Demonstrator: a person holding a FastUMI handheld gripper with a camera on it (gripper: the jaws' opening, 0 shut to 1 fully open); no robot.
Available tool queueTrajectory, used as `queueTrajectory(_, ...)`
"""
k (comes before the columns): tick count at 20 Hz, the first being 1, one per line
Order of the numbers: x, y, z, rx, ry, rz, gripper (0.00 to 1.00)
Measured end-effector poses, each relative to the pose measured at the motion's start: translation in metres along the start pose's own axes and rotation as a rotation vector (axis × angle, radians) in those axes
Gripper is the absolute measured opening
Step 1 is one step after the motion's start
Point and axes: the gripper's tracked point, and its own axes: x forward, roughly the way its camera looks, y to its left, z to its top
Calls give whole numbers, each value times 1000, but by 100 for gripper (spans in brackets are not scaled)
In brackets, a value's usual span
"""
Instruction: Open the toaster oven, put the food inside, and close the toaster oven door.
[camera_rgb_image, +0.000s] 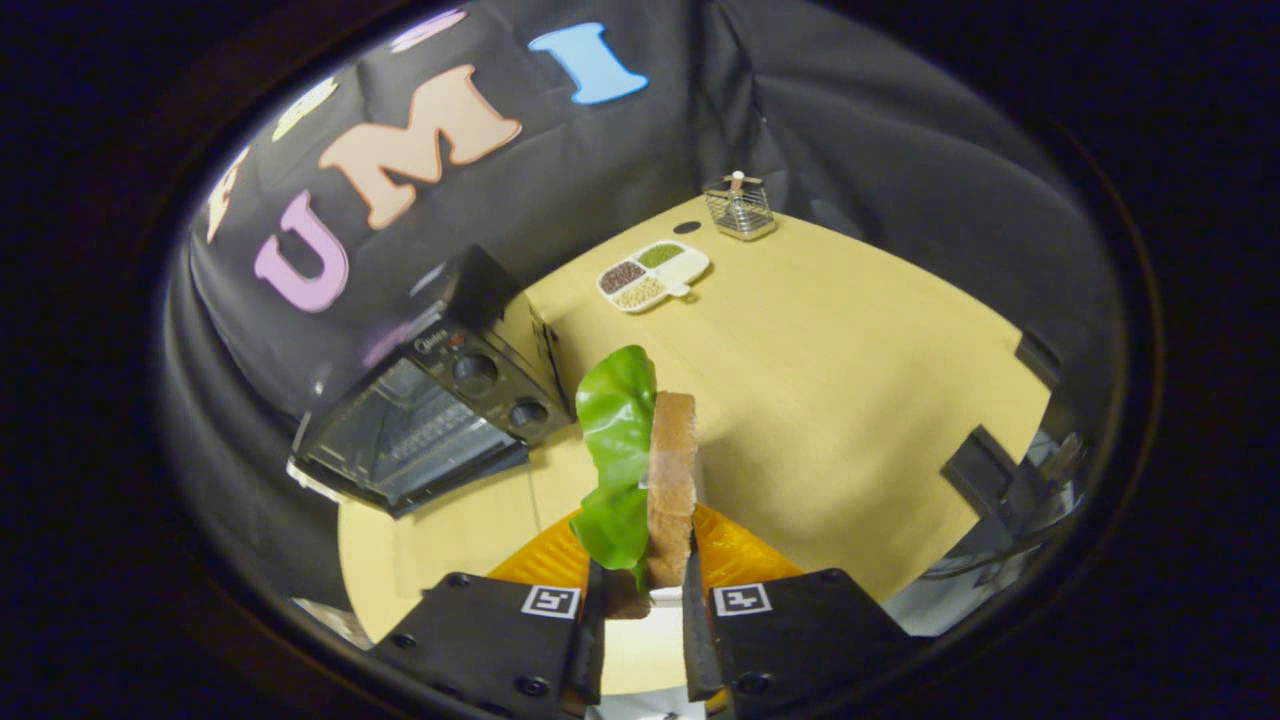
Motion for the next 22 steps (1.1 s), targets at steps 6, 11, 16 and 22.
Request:
queueTrajectory(6,4,64,-17,200,-26,138,34)
queueTrajectory(11,16,126,-32,495,-53,232,34)
queueTrajectory(16,39,175,-42,618,-85,269,34)
queueTrajectory(22,80,229,-43,696,-150,287,34)
